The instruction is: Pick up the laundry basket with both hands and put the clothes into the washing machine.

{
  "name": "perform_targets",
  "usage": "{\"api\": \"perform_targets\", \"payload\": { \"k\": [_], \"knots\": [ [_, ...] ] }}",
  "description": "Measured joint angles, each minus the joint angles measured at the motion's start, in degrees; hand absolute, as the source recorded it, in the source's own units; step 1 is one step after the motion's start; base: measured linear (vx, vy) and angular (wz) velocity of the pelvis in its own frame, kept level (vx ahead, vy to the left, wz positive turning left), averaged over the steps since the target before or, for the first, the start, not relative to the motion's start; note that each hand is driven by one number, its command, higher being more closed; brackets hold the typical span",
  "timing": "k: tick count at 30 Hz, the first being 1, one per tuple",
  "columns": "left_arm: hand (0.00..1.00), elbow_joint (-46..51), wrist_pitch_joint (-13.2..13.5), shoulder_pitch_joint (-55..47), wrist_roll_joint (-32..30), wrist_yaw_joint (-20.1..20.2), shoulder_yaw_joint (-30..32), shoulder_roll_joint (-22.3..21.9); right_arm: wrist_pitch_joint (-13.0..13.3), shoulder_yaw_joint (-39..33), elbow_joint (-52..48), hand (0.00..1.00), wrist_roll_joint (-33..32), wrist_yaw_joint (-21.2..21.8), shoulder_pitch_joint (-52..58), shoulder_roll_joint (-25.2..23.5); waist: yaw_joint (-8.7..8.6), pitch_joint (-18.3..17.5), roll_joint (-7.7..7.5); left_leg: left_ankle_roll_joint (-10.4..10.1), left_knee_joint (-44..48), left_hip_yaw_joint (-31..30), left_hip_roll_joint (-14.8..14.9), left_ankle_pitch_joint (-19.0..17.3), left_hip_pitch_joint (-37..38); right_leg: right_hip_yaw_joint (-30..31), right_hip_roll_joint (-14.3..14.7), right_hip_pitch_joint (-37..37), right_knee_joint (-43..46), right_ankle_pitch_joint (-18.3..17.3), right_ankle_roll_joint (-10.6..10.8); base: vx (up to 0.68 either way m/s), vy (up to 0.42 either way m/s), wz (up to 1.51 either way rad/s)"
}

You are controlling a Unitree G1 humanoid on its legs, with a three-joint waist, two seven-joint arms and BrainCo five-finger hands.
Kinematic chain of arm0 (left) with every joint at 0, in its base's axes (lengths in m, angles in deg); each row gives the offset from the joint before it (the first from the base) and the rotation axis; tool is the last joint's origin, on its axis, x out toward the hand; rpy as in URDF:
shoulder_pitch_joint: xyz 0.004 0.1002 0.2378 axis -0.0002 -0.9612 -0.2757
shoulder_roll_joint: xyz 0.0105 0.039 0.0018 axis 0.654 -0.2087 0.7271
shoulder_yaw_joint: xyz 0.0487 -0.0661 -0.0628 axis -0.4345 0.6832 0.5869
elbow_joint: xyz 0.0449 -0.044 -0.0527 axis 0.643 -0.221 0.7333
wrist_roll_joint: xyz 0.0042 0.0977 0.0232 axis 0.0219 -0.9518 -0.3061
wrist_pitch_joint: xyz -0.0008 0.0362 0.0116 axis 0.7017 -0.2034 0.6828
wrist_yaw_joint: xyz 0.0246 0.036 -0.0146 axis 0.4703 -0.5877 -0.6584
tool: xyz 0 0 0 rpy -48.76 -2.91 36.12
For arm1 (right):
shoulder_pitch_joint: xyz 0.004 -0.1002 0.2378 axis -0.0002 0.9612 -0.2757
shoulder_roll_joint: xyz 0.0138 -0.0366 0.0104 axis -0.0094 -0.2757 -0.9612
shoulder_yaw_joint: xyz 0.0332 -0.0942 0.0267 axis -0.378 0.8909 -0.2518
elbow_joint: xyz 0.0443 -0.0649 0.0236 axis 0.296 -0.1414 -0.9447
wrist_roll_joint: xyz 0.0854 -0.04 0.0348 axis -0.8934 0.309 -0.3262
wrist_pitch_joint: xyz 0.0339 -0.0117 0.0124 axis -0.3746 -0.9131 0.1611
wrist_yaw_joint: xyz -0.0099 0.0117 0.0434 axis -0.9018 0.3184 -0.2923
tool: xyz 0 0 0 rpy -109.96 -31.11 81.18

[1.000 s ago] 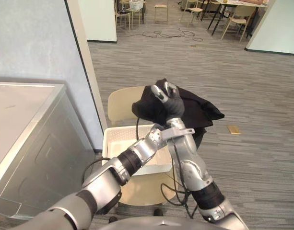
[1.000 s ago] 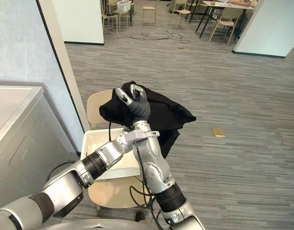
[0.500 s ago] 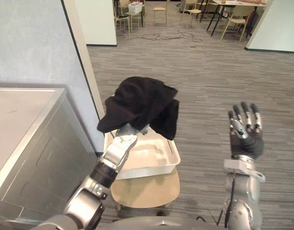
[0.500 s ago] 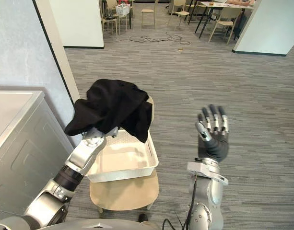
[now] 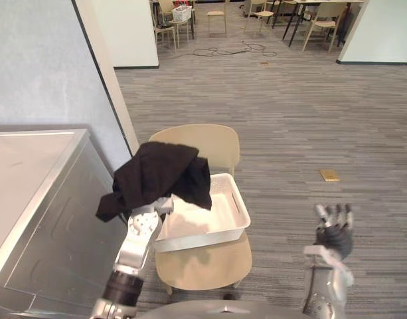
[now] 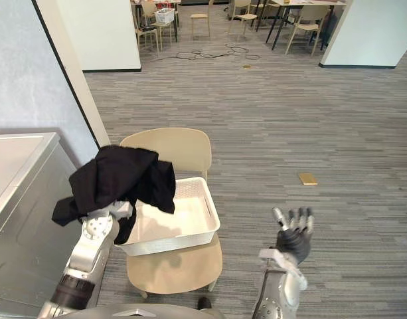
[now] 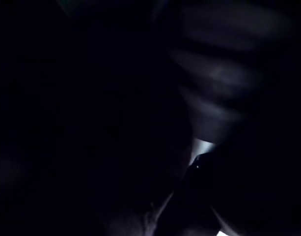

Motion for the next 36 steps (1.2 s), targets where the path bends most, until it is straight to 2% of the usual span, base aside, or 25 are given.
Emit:
{"api": "perform_targets", "payload": {
  "k": [6, 11, 14, 17, 19, 21, 22, 24, 27, 29, 30, 31, 32, 33, 34, 35, 36],
  "knots": [
    [1.00, 3.51, 1.85, -8.82, 0.62, 3.21, 0.37, -0.12, -1.30, 0.50, 14.62, 0.00, 2.97, 0.28, 1.04, -0.11, 2.33, -0.04, 0.22, 0.00, -0.01, -2.78, -0.30, 0.01, 0.56, -2.95, -0.43, 2.22, -0.17, -0.43, 0.50, 0.01, 0.002, 0.25],
    [1.00, 6.12, 3.76, -15.24, 1.33, 4.12, 4.48, -0.78, -1.90, -4.21, 28.89, 0.00, 1.77, 1.35, 1.25, -0.60, 4.22, 0.08, 0.12, 0.42, -0.03, -5.05, -0.74, -0.27, 0.85, -5.41, -1.07, 3.90, 1.02, -2.18, 0.63, -0.01, 0.020, 0.27],
    [1.00, 5.93, 3.82, -16.53, 2.34, 3.98, 6.17, -1.08, -2.84, -5.44, 36.17, 0.00, 1.81, 2.05, 1.68, -0.48, 4.82, 0.28, -0.19, 0.43, -0.02, -5.16, -0.67, -0.27, 0.61, -6.34, -1.19, 4.10, 1.12, -2.25, 0.61, 0.00, 0.005, 0.16],
    [1.00, 4.40, 3.95, -17.94, 4.17, 4.19, 7.27, -1.06, -3.72, -6.03, 44.17, 0.00, 1.84, 2.50, 1.66, -0.45, 4.50, 0.57, -0.68, 0.43, -0.02, -6.46, -0.78, -0.27, 1.38, -7.84, -1.31, 5.46, 1.72, -3.34, 0.53, 0.01, -0.004, 0.25],
    [1.00, 2.61, 3.94, -18.83, 6.85, 4.27, 7.87, -1.18, -4.61, -6.04, 50.04, 0.00, 1.84, 2.99, 0.94, -0.47, 5.17, 1.17, -1.14, 0.47, 0.00, -6.36, -0.45, -0.52, 2.70, -7.78, -1.25, 5.95, 3.67, -4.82, 0.45, 0.01, -0.008, 0.05],
    [1.00, 2.03, 3.94, -19.58, 6.88, 4.34, 8.68, -1.18, -4.87, -6.02, 53.05, 0.00, 1.89, 3.76, 0.26, 0.36, 5.25, 1.82, -0.95, 0.41, 0.06, -6.30, -0.16, -0.62, 3.00, -7.63, -1.22, 5.54, 5.18, -5.68, 0.41, 0.00, 0.000, 0.00],
    [1.00, 1.68, 3.94, -19.78, 7.15, 4.44, 9.55, -1.28, -5.13, -5.95, 57.22, 0.00, 2.15, 4.61, -1.39, 1.22, 5.57, 2.25, -1.65, 0.31, 0.67, -6.31, 0.11, -0.69, 2.92, -7.60, -1.12, 4.90, 6.72, -6.46, 0.20, 0.01, -0.040, 0.04],
    [1.00, 0.73, 3.95, -18.90, 8.37, 4.70, 10.92, -1.20, -5.23, -5.84, 63.63, 0.00, 4.31, 5.12, -5.83, 2.08, 6.48, 5.70, -2.92, -0.36, 7.35, -7.61, 0.95, -3.43, 0.18, -8.32, -0.81, 4.90, 9.34, -7.65, -0.39, -0.03, -0.061, 0.19],
    [1.00, 0.80, 3.94, -18.32, 10.40, 6.27, 10.04, -1.49, -6.23, -3.96, 65.56, 0.00, 9.40, 4.95, -8.47, 3.18, 6.94, 9.48, -3.23, -1.03, 13.46, -12.55, 1.34, -4.61, -5.29, -13.32, -0.52, 3.46, 13.03, -9.05, -1.44, -0.10, -0.077, 0.80],
    [1.00, 2.07, 3.84, -18.39, 11.36, 6.88, 9.16, -2.32, -6.25, -1.96, 65.56, 0.00, 12.87, 4.71, -9.71, 4.62, 7.65, 11.67, -2.55, -1.11, 13.02, -15.69, 0.67, -3.70, -7.95, -17.75, -2.01, 1.29, 17.12, -11.03, -1.95, -0.13, -0.051, 1.15],
    [1.00, 3.88, 3.82, -18.86, 11.62, 7.04, 8.45, -2.80, -6.24, -0.53, 65.47, 0.00, 13.25, 4.66, -10.10, 5.37, 7.71, 12.27, -2.30, -1.08, 11.41, -15.50, 0.46, -3.58, -9.01, -20.07, -3.80, -0.31, 20.18, -12.69, -2.06, -0.10, -0.045, 1.46],
    [1.00, 6.05, 3.81, -19.04, 12.42, 7.50, 7.53, -3.23, -6.23, 0.83, 65.25, 0.00, 13.29, 4.63, -10.37, 6.28, 7.81, 12.52, -2.24, -1.07, 9.63, -14.57, 0.29, -3.71, -9.48, -23.01, -5.97, -1.67, 22.94, -14.11, -2.27, -0.09, -0.031, 1.34],
    [1.00, 7.04, 3.81, -19.05, 12.62, 7.92, 7.08, -3.40, -6.21, 1.35, 65.26, 0.00, 13.46, 4.61, -10.55, 6.81, 7.86, 13.01, -1.97, -1.29, 8.62, -13.23, 0.44, -4.26, -9.62, -24.00, -6.93, -2.11, 23.52, -14.50, -2.50, -0.12, 0.036, 1.05],
    [1.00, 8.27, 3.86, -18.94, 13.08, 8.28, 6.73, -3.45, -6.18, 1.54, 65.16, 0.00, 13.99, 4.55, -10.77, 7.54, 8.43, 13.91, -2.88, -0.21, 9.79, -9.36, 0.56, -4.08, -10.47, -24.92, -9.01, -2.83, 23.96, -15.20, -3.68, -0.12, 0.068, 0.72],
    [1.00, 9.84, 3.82, -18.81, 13.49, 8.66, 6.51, -3.57, -6.20, 2.01, 64.82, 0.00, 15.16, 4.50, -12.59, 8.05, 8.90, 14.39, -2.67, 1.98, 17.80, -4.90, 0.95, -4.30, -13.12, -26.00, -11.37, -3.98, 24.86, -14.63, -3.72, -0.11, 0.067, 0.61],
    [1.00, 10.41, 3.82, -18.91, 13.53, 9.14, 6.45, -3.92, -6.18, 1.94, 64.44, 0.00, 15.35, 4.49, -13.16, 8.33, 8.73, 14.70, -2.57, 2.37, 22.40, -3.39, 1.92, -4.95, -13.75, -26.65, -12.01, -3.98, 24.86, -14.06, -3.49, -0.09, 0.038, 0.60],
    [1.00, 10.87, 3.82, -19.05, 13.55, 9.61, 6.43, -5.13, -6.19, 2.20, 62.55, 0.00, 15.42, 4.49, -13.43, 8.71, 8.63, 14.63, -1.56, 1.75, 29.60, -2.08, 4.89, -7.02, -13.02, -27.70, -12.56, -3.32, 24.90, -13.48, -3.12, -0.08, 0.059, 0.59]
  ]
}}
